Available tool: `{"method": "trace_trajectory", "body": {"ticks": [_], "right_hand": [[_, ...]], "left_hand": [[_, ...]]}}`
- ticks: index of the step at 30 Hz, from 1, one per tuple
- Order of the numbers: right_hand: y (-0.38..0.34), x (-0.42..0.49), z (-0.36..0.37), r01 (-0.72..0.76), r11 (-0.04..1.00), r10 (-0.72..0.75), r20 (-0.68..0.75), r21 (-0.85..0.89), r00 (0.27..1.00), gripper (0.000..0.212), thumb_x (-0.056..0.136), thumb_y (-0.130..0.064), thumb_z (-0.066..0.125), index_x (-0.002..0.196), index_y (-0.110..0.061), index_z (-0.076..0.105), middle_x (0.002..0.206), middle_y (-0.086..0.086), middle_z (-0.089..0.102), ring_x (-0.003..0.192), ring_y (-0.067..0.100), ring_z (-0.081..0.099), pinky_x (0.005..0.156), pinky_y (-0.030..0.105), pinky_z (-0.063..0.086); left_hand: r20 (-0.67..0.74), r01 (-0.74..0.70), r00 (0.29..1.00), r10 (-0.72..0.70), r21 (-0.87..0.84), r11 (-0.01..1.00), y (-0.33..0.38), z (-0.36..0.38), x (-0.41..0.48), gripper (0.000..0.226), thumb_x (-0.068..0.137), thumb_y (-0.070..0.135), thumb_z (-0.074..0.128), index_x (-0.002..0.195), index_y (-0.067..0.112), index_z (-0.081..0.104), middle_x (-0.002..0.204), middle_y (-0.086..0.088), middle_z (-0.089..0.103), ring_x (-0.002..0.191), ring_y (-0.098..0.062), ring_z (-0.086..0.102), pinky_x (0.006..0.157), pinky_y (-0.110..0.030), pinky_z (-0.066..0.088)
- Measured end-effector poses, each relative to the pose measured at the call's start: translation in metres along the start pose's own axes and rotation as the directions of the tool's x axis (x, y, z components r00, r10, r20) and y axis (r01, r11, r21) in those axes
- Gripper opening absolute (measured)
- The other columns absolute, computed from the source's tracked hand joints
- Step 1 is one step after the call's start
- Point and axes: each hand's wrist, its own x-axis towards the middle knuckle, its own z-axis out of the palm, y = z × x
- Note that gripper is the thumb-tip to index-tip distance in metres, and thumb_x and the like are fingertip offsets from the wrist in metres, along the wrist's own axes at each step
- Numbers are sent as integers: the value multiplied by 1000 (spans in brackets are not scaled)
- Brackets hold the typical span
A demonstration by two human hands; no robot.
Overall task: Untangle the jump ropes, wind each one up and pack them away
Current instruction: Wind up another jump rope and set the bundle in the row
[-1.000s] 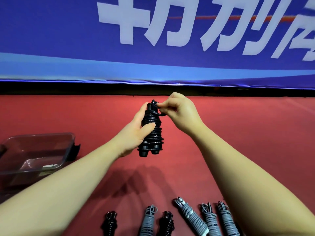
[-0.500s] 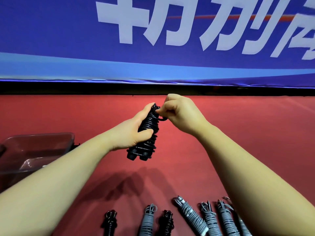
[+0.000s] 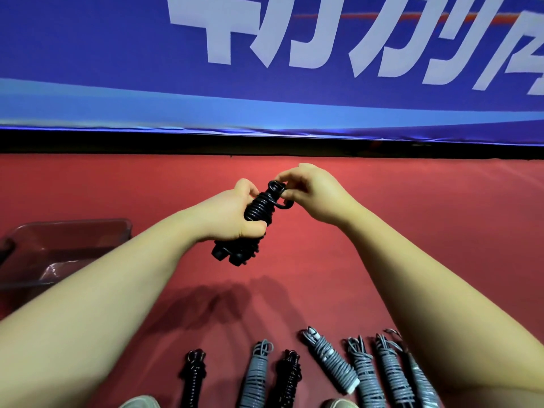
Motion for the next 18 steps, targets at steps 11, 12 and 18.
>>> {"method": "trace_trajectory", "body": {"ticks": [11,12,18], "right_hand": [[2,-1,9,-48,999,46,97,22,994,14,87,-14,62,80,-20,51,92,-1,58,84,17,52,66,18,37],[1,2,9,-45,999,46,91,-16,995,13,87,-14,63,84,-18,50,88,0,59,81,19,52,65,22,36],[2,4,10,16,987,29,277,-159,960,28,84,-20,68,111,-14,62,98,0,51,91,15,51,83,27,41]], "left_hand": [[-52,184,982,-183,20,983,-27,10,11,18,83,26,61,101,22,58,72,-3,73,61,-21,71,67,-39,59],[-40,176,984,-176,14,984,-28,10,11,18,83,26,61,100,21,60,74,-3,73,62,-21,71,66,-39,60],[-11,173,985,-173,-7,985,-31,14,11,16,83,24,60,98,18,63,75,-5,73,65,-24,71,62,-40,60]]}}
